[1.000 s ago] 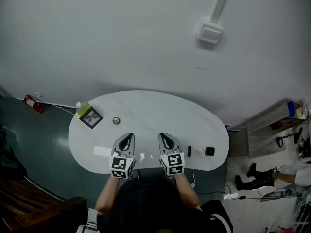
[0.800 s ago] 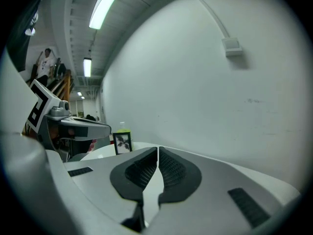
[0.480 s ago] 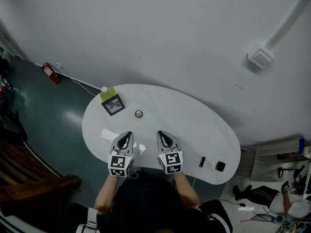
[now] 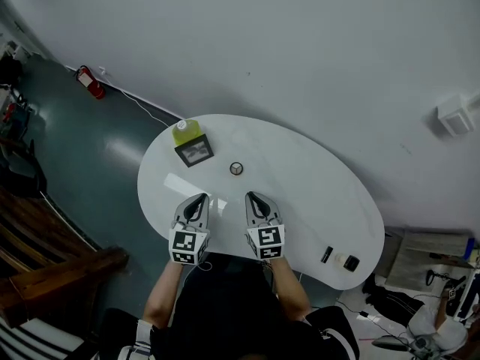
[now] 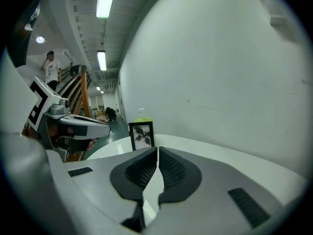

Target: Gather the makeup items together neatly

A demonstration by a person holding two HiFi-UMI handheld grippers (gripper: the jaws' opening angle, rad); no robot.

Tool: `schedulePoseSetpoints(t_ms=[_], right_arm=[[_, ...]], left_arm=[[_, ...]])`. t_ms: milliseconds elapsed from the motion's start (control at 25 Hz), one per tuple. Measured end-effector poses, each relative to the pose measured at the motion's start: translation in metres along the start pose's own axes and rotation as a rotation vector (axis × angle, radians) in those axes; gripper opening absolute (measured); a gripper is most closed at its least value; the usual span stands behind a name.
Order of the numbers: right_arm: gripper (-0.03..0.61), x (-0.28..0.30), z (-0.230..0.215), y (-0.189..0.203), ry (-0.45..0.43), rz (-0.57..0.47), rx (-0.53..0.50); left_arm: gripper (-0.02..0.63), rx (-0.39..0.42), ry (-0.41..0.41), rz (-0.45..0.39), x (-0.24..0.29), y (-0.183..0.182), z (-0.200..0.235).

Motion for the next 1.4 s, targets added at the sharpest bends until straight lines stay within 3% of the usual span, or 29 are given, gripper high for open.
schedulePoseSetpoints(t_ms=[680, 960, 1000, 1080, 1400], right_arm=[[0.038, 0.103, -0.002, 0.06, 0.006, 0.143, 0.039], [0.042, 0.131, 0.001, 0.063, -0.007, 0.172, -0.011], [0.059, 0.136, 0.003, 0.064, -0.016, 0.181, -0.016], [0.155, 0.144, 0.007, 0.067, -0.036, 0.204, -0.019], [0.239, 0.173, 0.012, 0.087, -0.034, 0.275, -0.055]], left_arm=[[0.02, -0.071, 0.045, 0.119, 0.057, 0.059, 0.058], [0.02, -0.106, 0.03, 0.129, 0.058, 0.065, 0.065], [0.02, -0.109, 0.028, 0.131, 0.057, 0.066, 0.066], [0.02, -0.115, 0.026, 0.134, 0.056, 0.066, 0.067], [0.02, -0.135, 0.008, 0.141, 0.054, 0.071, 0.079]])
Point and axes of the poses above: the fingertips, and each gripper's own axes: x forward along the fingers, z to its left, y out of its underside, the point moved 2 cm from there along -x, backward along the fingers, and after that the axes turned 13 degrees about y, right-handed, at the moved point
